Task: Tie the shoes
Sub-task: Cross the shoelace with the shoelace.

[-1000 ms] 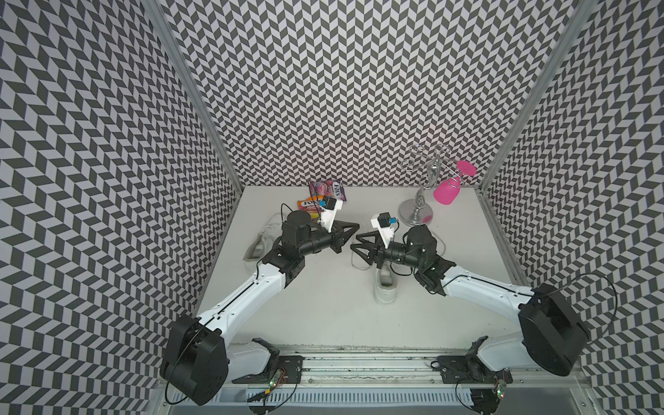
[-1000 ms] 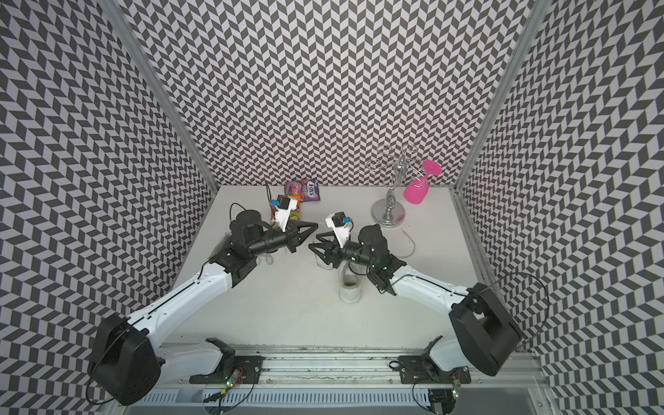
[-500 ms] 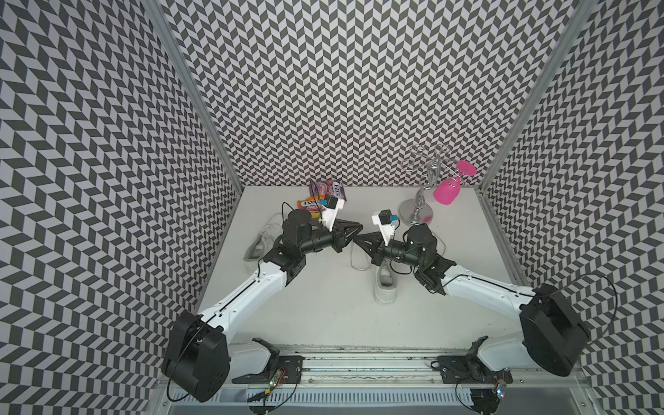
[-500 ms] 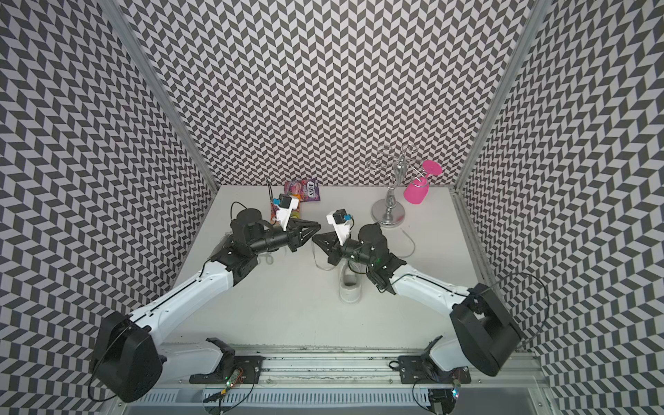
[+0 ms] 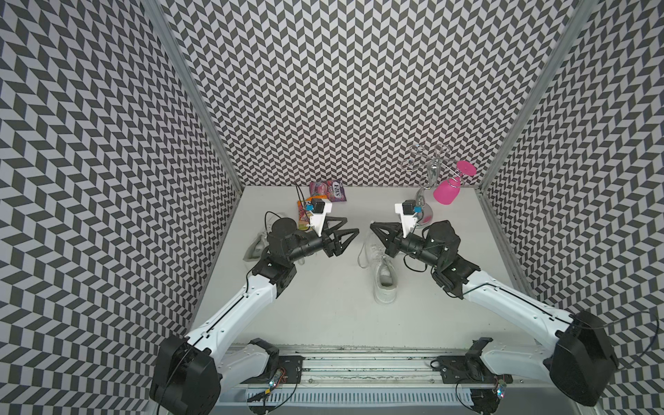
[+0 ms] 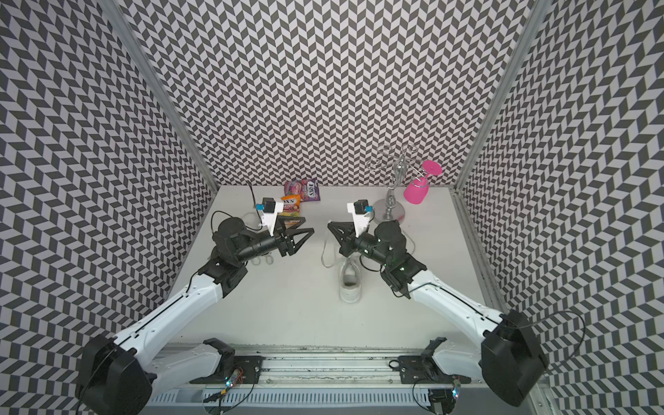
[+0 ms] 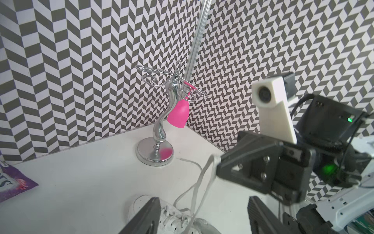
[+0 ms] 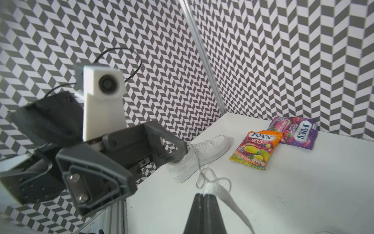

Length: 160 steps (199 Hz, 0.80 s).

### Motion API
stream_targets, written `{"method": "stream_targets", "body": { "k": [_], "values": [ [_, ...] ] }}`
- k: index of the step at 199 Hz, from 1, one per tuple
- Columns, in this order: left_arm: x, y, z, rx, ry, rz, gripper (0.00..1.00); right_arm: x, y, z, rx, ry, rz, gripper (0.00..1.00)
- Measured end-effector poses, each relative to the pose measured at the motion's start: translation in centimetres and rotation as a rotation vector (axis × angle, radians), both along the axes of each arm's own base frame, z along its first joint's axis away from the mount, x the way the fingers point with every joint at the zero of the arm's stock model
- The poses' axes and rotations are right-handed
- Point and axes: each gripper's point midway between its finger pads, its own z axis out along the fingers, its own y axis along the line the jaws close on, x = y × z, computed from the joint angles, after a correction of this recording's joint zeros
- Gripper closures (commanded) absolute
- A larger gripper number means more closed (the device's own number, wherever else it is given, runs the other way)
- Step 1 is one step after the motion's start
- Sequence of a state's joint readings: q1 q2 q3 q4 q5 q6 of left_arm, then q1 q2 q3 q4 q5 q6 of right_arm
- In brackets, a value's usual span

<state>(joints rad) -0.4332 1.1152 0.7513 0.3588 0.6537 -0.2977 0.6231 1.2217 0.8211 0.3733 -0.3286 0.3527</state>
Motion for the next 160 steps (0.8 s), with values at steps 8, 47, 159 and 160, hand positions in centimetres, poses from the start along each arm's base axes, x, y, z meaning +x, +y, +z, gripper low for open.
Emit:
{"method": "stream_targets", "body": {
  "k": [8,47,159,160],
  "values": [
    [-0.2,0.1,-0.6,0.003,-0.008,-0.003,0.23,0.1,-0.5,0.2,0.005,0.009,-0.016,1.0],
    [-0.5,-2.0,-3.6,0.036,-0.023,-0.088,0.23,0.9,-2.7,0.6,0.032,0.062,-0.096,1.0],
    [1.0,-10.4,-7.5,0.132,-0.094,-0.302,0.45,1.1,-5.6,1.4,0.067,0.09,-0.188,1.0],
    [1.0,-10.5,-7.5,0.133,-0.095,-0.305,0.46,1.1,-5.6,1.4,0.067,0.09,-0.188,1.0]
  ]
}}
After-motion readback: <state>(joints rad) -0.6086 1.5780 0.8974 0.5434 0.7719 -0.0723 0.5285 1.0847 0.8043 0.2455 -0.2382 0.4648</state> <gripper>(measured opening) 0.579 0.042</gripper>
